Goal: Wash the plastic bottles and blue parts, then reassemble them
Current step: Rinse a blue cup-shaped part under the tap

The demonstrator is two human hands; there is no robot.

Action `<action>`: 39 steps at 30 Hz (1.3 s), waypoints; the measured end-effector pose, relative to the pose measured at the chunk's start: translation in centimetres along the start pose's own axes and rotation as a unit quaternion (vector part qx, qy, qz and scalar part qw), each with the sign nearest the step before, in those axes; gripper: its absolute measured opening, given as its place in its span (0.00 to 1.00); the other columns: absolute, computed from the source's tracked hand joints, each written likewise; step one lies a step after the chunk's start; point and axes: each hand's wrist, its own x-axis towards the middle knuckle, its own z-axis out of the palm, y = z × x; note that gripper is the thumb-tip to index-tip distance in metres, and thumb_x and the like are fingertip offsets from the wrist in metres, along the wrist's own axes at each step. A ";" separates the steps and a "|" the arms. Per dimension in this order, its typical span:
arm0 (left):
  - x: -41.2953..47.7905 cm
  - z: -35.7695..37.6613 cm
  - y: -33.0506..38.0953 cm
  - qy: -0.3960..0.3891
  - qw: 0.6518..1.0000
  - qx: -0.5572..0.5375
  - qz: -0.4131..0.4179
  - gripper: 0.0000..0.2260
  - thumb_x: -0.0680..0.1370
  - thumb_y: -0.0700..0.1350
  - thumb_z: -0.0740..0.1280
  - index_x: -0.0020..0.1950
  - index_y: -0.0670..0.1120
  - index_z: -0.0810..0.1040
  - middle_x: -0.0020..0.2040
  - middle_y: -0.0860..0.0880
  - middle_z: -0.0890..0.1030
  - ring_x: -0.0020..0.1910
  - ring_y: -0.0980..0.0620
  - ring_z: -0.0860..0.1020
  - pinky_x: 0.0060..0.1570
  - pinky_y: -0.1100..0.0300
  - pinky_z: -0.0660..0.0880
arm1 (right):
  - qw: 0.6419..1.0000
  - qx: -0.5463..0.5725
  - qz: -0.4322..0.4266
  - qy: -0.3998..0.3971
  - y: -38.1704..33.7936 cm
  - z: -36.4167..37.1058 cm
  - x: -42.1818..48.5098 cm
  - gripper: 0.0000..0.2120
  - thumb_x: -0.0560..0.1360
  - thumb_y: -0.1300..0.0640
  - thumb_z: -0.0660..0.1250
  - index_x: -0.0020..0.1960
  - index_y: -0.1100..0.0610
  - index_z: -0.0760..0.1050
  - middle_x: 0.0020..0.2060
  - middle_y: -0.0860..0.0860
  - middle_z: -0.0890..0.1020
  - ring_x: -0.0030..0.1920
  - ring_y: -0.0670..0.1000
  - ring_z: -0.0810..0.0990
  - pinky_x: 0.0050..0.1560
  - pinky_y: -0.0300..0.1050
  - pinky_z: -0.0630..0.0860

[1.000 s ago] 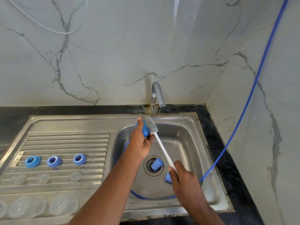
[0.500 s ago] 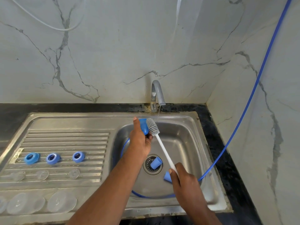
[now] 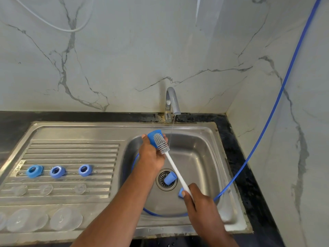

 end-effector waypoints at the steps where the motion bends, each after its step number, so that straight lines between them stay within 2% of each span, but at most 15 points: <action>1: -0.1 -0.1 0.1 -0.003 1.000 0.002 -0.002 0.26 0.83 0.60 0.59 0.67 0.39 0.74 0.51 0.39 0.83 0.43 0.47 0.83 0.41 0.54 0.83 | 1.000 0.002 0.001 -0.001 0.1 0.0 -0.2 0.11 0.82 0.44 0.57 0.50 0.50 0.70 0.28 0.51 0.72 0.30 0.50 0.73 0.30 0.40 0.67; 4: -0.6 0.0 -0.1 -0.005 1.000 0.015 0.005 0.24 0.84 0.59 0.60 0.66 0.39 0.75 0.47 0.42 0.82 0.42 0.49 0.80 0.50 0.55 0.79 | 1.000 -0.020 0.010 0.013 0.1 -0.2 0.8 0.09 0.83 0.45 0.57 0.48 0.48 0.64 0.26 0.48 0.70 0.27 0.48 0.70 0.28 0.40 0.64; 7: -1.2 0.3 0.3 -0.037 0.999 0.033 0.015 0.25 0.81 0.62 0.62 0.63 0.42 0.77 0.46 0.43 0.81 0.42 0.50 0.79 0.49 0.55 0.78 | 1.000 -0.013 0.002 0.018 -0.5 -0.1 0.8 0.09 0.83 0.46 0.58 0.47 0.47 0.62 0.25 0.49 0.68 0.29 0.48 0.72 0.28 0.41 0.65; 10: -1.6 0.5 0.4 -0.069 0.994 0.077 0.027 0.23 0.77 0.59 0.70 0.62 0.42 0.78 0.46 0.45 0.80 0.44 0.50 0.78 0.52 0.55 0.77 | 1.000 -0.002 0.004 0.025 -0.8 -0.2 1.0 0.09 0.83 0.46 0.58 0.46 0.47 0.62 0.24 0.49 0.67 0.32 0.44 0.74 0.28 0.40 0.66; 14: -1.7 0.5 0.0 -0.079 0.995 0.046 0.025 0.21 0.78 0.58 0.69 0.59 0.42 0.78 0.44 0.45 0.80 0.42 0.51 0.78 0.52 0.57 0.77 | 0.999 0.006 0.002 0.036 -1.0 0.1 1.5 0.10 0.83 0.45 0.57 0.44 0.44 0.62 0.25 0.49 0.70 0.29 0.46 0.74 0.26 0.41 0.65; 17: -1.7 0.3 0.8 -0.056 0.997 0.037 0.032 0.21 0.78 0.60 0.67 0.57 0.42 0.77 0.43 0.45 0.79 0.41 0.51 0.78 0.49 0.55 0.79 | 1.000 0.023 0.004 0.007 -0.5 0.8 0.0 0.06 0.83 0.46 0.58 0.48 0.45 0.67 0.28 0.50 0.74 0.31 0.47 0.75 0.29 0.40 0.67; 21: -1.6 -0.3 0.1 -0.088 0.995 0.050 0.017 0.28 0.75 0.62 0.69 0.63 0.41 0.77 0.46 0.43 0.81 0.41 0.51 0.80 0.45 0.57 0.79 | 0.999 0.025 0.019 0.028 -0.6 0.5 1.1 0.12 0.83 0.48 0.59 0.42 0.44 0.63 0.25 0.50 0.69 0.30 0.45 0.73 0.29 0.41 0.66; 23: -1.4 -0.5 -0.4 -0.093 0.994 0.054 0.015 0.31 0.74 0.63 0.68 0.65 0.41 0.77 0.43 0.44 0.81 0.40 0.51 0.78 0.44 0.58 0.78 | 0.999 0.029 0.017 0.042 -0.8 0.4 1.5 0.13 0.83 0.48 0.59 0.40 0.44 0.62 0.24 0.49 0.68 0.29 0.45 0.72 0.28 0.41 0.66; 26: -0.9 -0.2 0.7 -0.101 0.994 0.026 0.010 0.30 0.77 0.63 0.66 0.66 0.40 0.76 0.44 0.43 0.82 0.41 0.50 0.82 0.41 0.55 0.82 | 0.999 0.045 0.018 0.018 -0.3 0.9 0.0 0.09 0.83 0.47 0.59 0.45 0.47 0.69 0.25 0.51 0.70 0.29 0.47 0.73 0.28 0.41 0.65; 28: -0.5 -0.2 1.4 -0.109 0.994 0.026 0.009 0.31 0.77 0.64 0.65 0.67 0.40 0.76 0.44 0.44 0.81 0.40 0.50 0.82 0.42 0.54 0.83 | 0.998 0.052 0.024 0.005 -0.2 1.1 -0.6 0.09 0.83 0.47 0.58 0.48 0.50 0.71 0.26 0.51 0.71 0.30 0.48 0.73 0.29 0.40 0.65; 31: -0.5 -0.6 0.7 -0.109 0.992 0.064 0.009 0.34 0.73 0.68 0.65 0.67 0.43 0.76 0.43 0.45 0.81 0.39 0.52 0.78 0.45 0.57 0.77 | 0.999 0.042 0.027 0.017 -0.7 1.1 1.2 0.10 0.83 0.46 0.57 0.43 0.44 0.65 0.27 0.50 0.73 0.28 0.47 0.72 0.29 0.43 0.66; 33: -0.6 -0.6 0.3 -0.117 0.991 0.062 0.008 0.36 0.70 0.68 0.67 0.68 0.43 0.76 0.43 0.45 0.81 0.40 0.52 0.78 0.44 0.57 0.77 | 0.998 0.042 0.027 0.027 -1.2 1.0 1.8 0.12 0.83 0.47 0.57 0.41 0.42 0.63 0.26 0.50 0.72 0.27 0.47 0.71 0.28 0.42 0.65; 36: -0.2 -0.8 1.1 -0.120 0.990 0.075 0.022 0.28 0.76 0.66 0.62 0.68 0.48 0.76 0.50 0.44 0.83 0.43 0.50 0.80 0.44 0.57 0.75 | 0.997 0.064 0.034 0.016 -1.0 1.2 0.7 0.10 0.83 0.47 0.58 0.43 0.43 0.66 0.29 0.51 0.77 0.28 0.48 0.74 0.31 0.46 0.70; 39: -0.1 -1.7 1.7 -0.104 0.977 0.180 0.042 0.23 0.80 0.63 0.62 0.67 0.50 0.77 0.54 0.44 0.83 0.43 0.52 0.79 0.40 0.58 0.70 | 0.997 0.054 0.047 0.023 -0.5 0.7 0.3 0.12 0.83 0.48 0.59 0.42 0.46 0.65 0.26 0.45 0.73 0.27 0.47 0.70 0.28 0.41 0.63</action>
